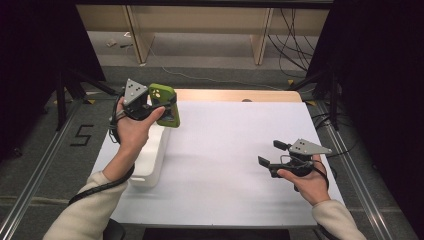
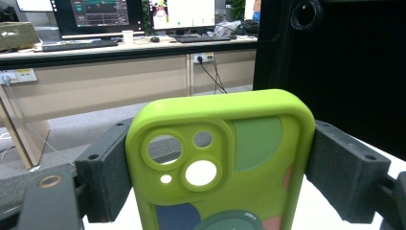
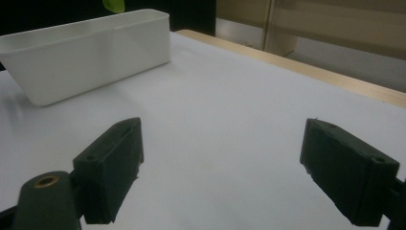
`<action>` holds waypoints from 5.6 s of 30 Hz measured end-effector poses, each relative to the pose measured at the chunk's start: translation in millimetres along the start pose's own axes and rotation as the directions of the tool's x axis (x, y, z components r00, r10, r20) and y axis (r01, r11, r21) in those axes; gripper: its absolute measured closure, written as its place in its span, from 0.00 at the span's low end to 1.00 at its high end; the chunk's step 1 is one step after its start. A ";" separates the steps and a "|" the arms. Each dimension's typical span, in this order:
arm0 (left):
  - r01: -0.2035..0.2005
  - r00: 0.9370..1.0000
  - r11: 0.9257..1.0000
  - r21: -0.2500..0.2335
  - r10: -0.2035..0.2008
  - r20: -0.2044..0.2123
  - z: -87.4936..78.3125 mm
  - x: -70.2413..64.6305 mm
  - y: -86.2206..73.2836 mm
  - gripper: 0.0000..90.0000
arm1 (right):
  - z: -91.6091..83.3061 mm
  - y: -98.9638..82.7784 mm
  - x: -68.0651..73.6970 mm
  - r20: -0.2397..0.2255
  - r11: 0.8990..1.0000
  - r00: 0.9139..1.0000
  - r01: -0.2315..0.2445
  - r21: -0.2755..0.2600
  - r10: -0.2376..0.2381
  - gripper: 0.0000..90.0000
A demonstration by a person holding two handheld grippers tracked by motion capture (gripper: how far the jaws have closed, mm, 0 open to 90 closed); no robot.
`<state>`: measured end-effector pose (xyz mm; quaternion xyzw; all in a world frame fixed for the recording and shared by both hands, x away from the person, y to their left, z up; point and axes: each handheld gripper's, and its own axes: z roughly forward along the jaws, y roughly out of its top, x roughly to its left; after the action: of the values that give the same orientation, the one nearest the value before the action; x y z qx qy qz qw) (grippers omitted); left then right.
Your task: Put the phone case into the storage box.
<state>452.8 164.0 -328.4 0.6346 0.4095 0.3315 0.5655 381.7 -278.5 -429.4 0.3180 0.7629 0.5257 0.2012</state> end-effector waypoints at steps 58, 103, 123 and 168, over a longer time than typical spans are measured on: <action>0.011 0.996 1.000 -0.009 -0.012 -0.089 -0.8 31.5 4.7 0.19 | 0.6 -0.8 -0.3 0.005 1.000 1.000 -0.004 0.001 0.004 0.18; 0.014 0.991 1.000 0.006 -0.013 -0.131 4.7 49.0 2.6 0.19 | 0.1 -1.1 -0.9 0.004 1.000 1.000 -0.009 -0.002 0.009 0.18; 0.012 0.991 1.000 0.012 -0.010 -0.131 12.1 49.7 2.3 0.19 | 0.0 -1.5 -1.1 0.003 1.000 1.000 -0.009 0.003 0.009 0.18; 0.020 0.990 1.000 0.013 -0.018 -0.143 22.7 56.6 2.5 0.19 | 0.6 -2.0 -1.2 -0.003 1.000 1.000 -0.011 0.000 0.011 0.18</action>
<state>498.5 204.5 -331.4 0.6094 0.4573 0.3680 0.5331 382.4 -279.4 -431.5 0.3213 0.7614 0.5274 0.1974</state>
